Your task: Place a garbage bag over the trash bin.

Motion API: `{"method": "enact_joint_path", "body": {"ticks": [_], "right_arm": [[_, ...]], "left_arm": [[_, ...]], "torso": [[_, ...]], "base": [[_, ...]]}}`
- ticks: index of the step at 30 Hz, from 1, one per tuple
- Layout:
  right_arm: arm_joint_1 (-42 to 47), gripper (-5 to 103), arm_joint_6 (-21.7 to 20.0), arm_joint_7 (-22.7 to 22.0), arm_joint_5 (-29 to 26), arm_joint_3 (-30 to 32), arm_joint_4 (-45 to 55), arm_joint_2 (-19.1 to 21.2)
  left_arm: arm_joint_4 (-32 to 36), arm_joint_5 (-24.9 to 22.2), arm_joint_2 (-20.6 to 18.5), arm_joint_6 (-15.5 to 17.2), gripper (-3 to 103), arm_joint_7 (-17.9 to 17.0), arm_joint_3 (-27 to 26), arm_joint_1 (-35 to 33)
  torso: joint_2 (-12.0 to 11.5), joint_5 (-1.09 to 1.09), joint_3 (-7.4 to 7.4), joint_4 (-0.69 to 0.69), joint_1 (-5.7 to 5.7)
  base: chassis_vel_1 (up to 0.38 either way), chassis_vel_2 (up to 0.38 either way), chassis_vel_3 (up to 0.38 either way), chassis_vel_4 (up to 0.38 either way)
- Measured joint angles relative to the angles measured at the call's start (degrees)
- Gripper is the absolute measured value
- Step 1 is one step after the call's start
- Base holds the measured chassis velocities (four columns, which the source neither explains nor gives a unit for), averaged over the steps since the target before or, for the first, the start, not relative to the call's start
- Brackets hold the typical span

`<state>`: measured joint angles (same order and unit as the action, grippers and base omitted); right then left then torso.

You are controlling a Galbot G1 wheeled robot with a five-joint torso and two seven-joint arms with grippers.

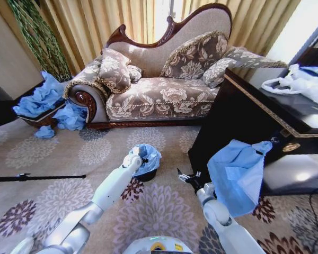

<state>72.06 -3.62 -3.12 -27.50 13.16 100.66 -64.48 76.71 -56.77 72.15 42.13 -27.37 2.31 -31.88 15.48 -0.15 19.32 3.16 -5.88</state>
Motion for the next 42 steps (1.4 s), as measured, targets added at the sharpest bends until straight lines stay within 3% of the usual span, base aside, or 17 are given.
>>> {"method": "enact_joint_path", "body": {"ticks": [10,15,26,42], "right_arm": [[1.02,100,0.01,0.06,0.06,0.37,0.07,0.2],[1.02,100,-0.01,0.07,-0.22,0.45,0.41,0.57],[1.13,100,-0.03,0.28,-0.54,-0.12,0.6,0.9],[1.14,100,-0.01,0.76,-1.01,-0.27,0.45,1.44]], "left_arm": [[-3.99,1.43,1.24,0.0,0,-0.46,-0.54,1.27],[-9.39,2.3,3.04,-0.01,0,-0.5,-1.01,3.1],[-19.88,4.99,6.47,-0.39,0,1.54,-0.51,6.12],[-26.23,8.66,8.83,-2.55,0,4.13,-0.71,5.56]], "torso": [[0.0,0.0,0.0,-0.01,0.0],[0.0,0.0,0.0,-0.01,0.0],[0.0,0.0,0.01,-0.02,0.0],[0.0,0.0,0.0,0.0,0.0]], "base": [[0.0,0.0,0.0,0.0],[0.0,0.0,0.0,0.0],[0.0,0.0,0.0,0.0],[0.0,0.0,0.0,0.0]]}}
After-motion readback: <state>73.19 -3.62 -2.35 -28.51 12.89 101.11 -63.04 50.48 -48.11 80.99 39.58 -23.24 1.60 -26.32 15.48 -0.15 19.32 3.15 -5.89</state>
